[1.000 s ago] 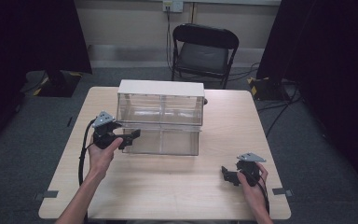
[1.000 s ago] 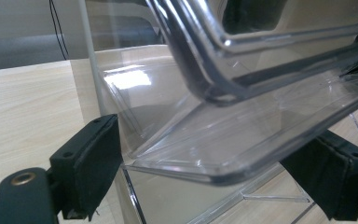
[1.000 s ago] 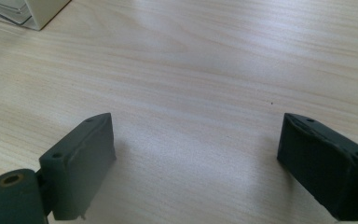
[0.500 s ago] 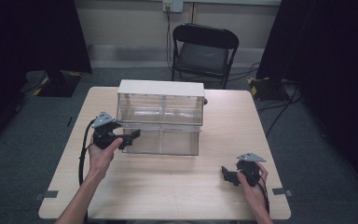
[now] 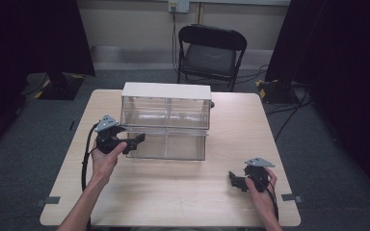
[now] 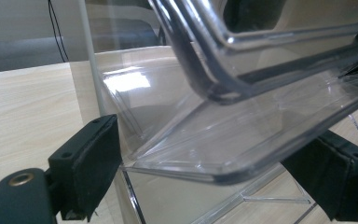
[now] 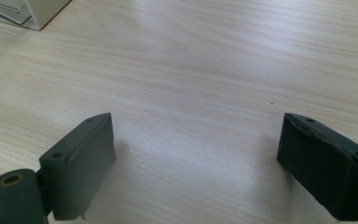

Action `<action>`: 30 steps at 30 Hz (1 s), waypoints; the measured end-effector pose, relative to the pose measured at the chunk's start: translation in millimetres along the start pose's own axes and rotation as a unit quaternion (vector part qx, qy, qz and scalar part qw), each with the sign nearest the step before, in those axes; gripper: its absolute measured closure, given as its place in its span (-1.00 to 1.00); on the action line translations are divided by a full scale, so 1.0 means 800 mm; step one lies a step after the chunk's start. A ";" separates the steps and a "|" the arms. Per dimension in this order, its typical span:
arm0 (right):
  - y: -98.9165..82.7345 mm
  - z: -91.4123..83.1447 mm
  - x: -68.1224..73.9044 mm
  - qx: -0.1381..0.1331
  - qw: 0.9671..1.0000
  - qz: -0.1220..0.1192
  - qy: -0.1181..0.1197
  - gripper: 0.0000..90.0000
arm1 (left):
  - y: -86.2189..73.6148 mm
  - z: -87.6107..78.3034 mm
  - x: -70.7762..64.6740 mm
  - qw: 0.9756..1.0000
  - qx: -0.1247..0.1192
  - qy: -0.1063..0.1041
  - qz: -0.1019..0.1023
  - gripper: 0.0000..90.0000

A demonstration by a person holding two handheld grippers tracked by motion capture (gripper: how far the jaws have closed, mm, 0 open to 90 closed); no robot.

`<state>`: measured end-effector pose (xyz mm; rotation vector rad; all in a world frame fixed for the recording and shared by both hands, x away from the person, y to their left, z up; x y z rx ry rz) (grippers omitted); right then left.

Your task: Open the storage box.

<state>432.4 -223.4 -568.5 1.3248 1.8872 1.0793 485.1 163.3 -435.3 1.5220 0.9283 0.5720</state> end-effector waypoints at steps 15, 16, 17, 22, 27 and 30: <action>0.000 0.000 0.000 0.000 1.000 0.000 0.000 -0.77 | 0.000 0.001 0.000 1.000 -0.001 -0.003 -0.007 -0.72; 0.000 0.000 0.000 0.000 1.000 0.000 0.000 -0.77 | 0.000 0.001 0.000 1.000 -0.001 -0.003 -0.007 -0.72; 0.000 0.000 0.000 0.000 1.000 0.000 0.000 -0.77 | 0.000 0.000 0.001 1.000 0.002 -0.003 -0.002 -0.72; 0.000 0.000 0.000 0.000 1.000 0.000 0.000 -0.77 | 0.000 0.000 0.001 1.000 0.002 -0.003 -0.001 -0.72; 0.000 0.000 0.000 0.000 1.000 0.000 0.000 -0.77 | 0.000 0.000 0.001 1.000 0.002 -0.003 -0.001 -0.72; 0.000 0.000 0.000 0.000 1.000 0.000 0.000 -0.77 | 0.000 0.000 0.001 1.000 0.002 -0.003 -0.001 -0.72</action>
Point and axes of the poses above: each handheld gripper's, and its own axes: z roughly forward along the jaws, y roughly out of its top, x roughly to its left, the point moved 10 cm from there along z, roughly forward along the jaws, and after that the axes turned 13 degrees about -x, right-handed, at the moved point
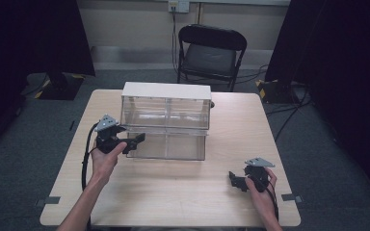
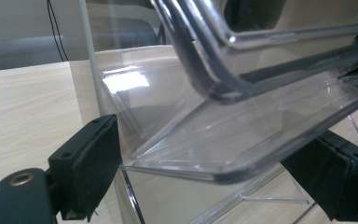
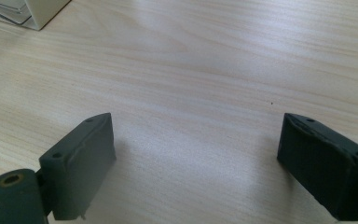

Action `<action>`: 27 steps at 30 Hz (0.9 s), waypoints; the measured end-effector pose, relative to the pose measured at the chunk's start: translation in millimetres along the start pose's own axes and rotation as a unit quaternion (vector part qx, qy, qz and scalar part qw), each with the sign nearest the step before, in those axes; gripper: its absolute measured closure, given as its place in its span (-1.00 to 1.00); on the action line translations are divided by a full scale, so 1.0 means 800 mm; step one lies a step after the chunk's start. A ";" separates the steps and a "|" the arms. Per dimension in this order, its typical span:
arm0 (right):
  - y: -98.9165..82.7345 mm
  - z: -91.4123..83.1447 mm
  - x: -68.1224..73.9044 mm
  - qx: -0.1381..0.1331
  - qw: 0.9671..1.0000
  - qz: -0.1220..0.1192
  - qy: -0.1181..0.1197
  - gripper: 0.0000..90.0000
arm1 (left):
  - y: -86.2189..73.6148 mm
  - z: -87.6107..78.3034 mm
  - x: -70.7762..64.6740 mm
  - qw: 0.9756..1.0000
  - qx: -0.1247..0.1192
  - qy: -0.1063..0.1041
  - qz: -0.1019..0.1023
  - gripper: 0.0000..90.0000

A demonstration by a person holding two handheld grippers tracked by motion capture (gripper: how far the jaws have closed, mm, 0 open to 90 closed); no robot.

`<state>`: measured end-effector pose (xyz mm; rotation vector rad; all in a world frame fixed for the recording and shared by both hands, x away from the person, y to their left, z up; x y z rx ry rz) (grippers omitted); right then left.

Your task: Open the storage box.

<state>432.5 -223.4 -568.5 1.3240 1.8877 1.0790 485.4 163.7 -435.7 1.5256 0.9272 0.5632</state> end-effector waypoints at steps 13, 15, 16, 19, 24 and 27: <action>0.000 0.000 0.000 0.000 1.000 0.000 0.000 -0.77 | 0.000 0.001 -0.001 1.000 -0.002 0.003 -0.003 -0.72; 0.000 0.000 0.000 0.000 1.000 0.000 0.000 -0.77 | 0.000 0.000 0.000 1.000 0.001 0.002 0.001 -0.72; 0.000 0.000 0.000 0.000 1.000 0.000 0.000 -0.77 | 0.000 0.000 0.000 1.000 0.001 0.002 0.001 -0.72; 0.000 0.000 0.000 0.000 1.000 0.000 0.000 -0.77 | 0.000 0.000 0.000 1.000 0.002 0.002 0.001 -0.71; 0.000 0.000 0.000 0.000 1.000 0.000 0.000 -0.77 | 0.000 0.000 -0.001 1.000 -0.002 0.003 -0.003 -0.71; 0.000 0.000 0.000 0.000 1.000 0.000 0.000 -0.77 | 0.000 0.000 -0.001 1.000 -0.002 0.003 -0.003 -0.71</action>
Point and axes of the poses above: each handheld gripper's, and its own axes: z roughly forward along the jaws, y roughly out of its top, x roughly to its left, the point moved 10 cm from there along z, roughly forward along the jaws, and after that the axes turned 13 degrees about -x, right-handed, at the moved point
